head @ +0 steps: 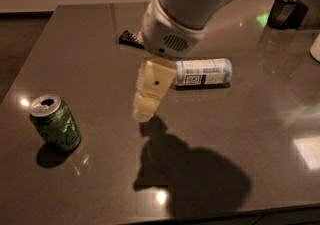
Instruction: Move green can near blue plastic bottle
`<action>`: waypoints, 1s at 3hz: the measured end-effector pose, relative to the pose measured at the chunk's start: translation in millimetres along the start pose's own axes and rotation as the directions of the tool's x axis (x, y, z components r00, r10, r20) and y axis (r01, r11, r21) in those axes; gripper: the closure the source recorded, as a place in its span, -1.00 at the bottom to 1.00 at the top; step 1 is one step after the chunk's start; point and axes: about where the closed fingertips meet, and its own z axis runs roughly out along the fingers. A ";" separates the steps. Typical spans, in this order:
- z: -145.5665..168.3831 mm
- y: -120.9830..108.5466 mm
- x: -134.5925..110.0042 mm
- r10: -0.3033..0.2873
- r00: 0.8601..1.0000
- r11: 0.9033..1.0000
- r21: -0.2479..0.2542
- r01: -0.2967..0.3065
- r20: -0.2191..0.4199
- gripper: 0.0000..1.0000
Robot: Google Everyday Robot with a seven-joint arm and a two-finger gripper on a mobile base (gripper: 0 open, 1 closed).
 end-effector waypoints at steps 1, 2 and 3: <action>11.5 5.2 -32.7 -0.028 0.999 0.999 -0.029 0.030 0.047 -1.00; 35.0 18.5 -71.3 -0.079 0.994 0.993 -0.084 0.085 0.071 -1.00; 54.9 26.5 -93.0 -0.121 0.991 0.985 -0.114 0.128 0.066 -1.00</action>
Offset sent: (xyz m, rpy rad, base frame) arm -0.0277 0.1170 -0.0136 0.0497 0.0821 0.1893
